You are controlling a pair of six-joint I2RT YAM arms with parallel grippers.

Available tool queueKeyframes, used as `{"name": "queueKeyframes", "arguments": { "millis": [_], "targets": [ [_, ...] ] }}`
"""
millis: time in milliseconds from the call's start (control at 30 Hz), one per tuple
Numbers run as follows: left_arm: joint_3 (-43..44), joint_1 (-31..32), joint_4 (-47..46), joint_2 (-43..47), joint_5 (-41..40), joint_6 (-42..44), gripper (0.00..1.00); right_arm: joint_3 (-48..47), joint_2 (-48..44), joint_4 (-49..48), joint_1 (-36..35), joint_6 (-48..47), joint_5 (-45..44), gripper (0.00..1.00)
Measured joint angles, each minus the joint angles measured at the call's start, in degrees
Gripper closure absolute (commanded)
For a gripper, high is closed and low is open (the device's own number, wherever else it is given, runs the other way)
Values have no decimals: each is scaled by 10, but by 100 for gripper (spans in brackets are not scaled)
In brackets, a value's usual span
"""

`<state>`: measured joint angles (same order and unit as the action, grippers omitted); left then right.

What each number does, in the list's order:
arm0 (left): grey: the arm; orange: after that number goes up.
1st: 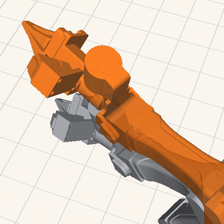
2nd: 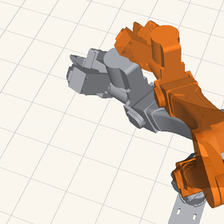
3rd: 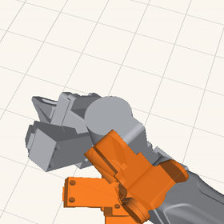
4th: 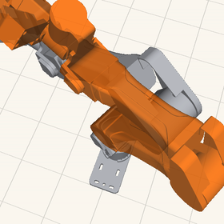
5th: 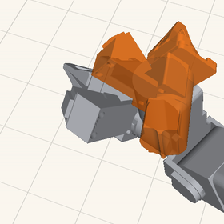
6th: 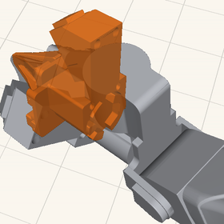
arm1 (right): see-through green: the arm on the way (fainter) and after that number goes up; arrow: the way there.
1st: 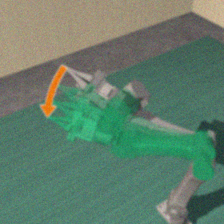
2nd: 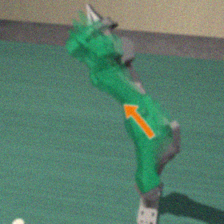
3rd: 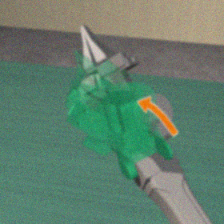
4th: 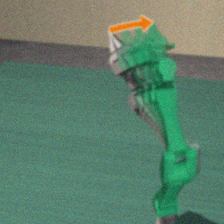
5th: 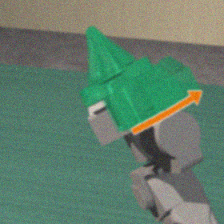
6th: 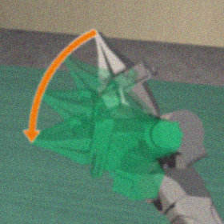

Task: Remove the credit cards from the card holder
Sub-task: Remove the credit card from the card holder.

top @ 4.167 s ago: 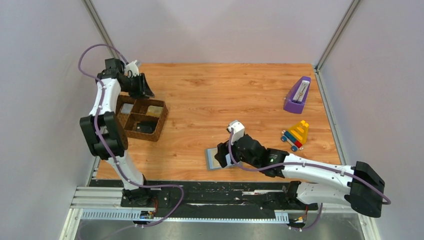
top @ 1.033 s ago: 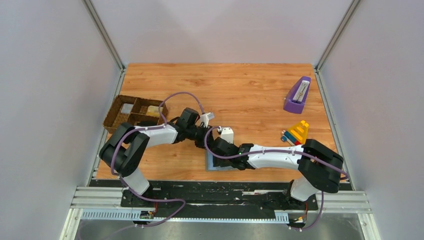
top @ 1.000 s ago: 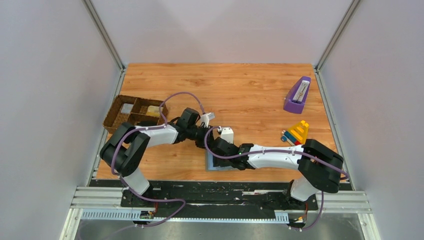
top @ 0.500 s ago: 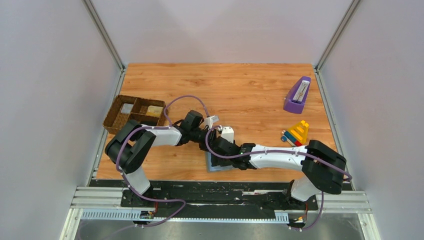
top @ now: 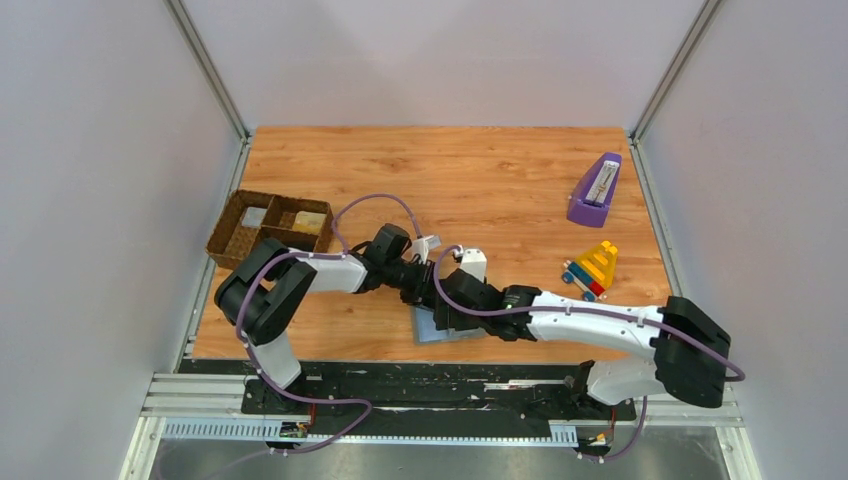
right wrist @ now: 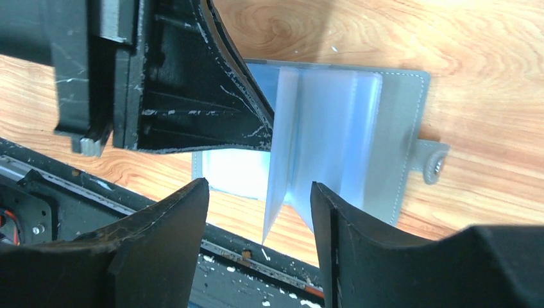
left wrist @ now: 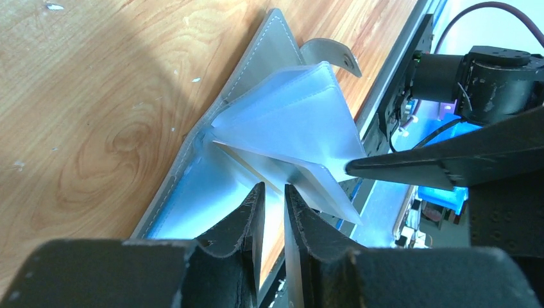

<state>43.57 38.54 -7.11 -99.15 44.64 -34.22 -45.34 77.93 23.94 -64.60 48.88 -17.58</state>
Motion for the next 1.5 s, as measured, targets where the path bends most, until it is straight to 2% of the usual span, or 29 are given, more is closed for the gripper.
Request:
{"name": "queueKeyframes", "arguments": {
  "millis": [267, 500, 900, 1200, 1500],
  "targets": [
    [11, 9, 1, -16, -3, 0, 76, 5, -77, 33, 2, 1, -1, 57],
    [27, 17, 1, -20, -5, -2, 76, 5, -102, 36, 2, 1, -1, 67],
    [12, 18, 4, 5, -70, -14, 74, 53, -87, 6, 49, -15, 16, 72],
    [-12, 18, -13, 13, -99, -33, 71, 105, -77, -90, 109, -36, 87, 77],
    [-16, 19, -26, 13, -103, -42, 67, 157, -41, -142, 141, -28, 131, 79]
  ]
}}
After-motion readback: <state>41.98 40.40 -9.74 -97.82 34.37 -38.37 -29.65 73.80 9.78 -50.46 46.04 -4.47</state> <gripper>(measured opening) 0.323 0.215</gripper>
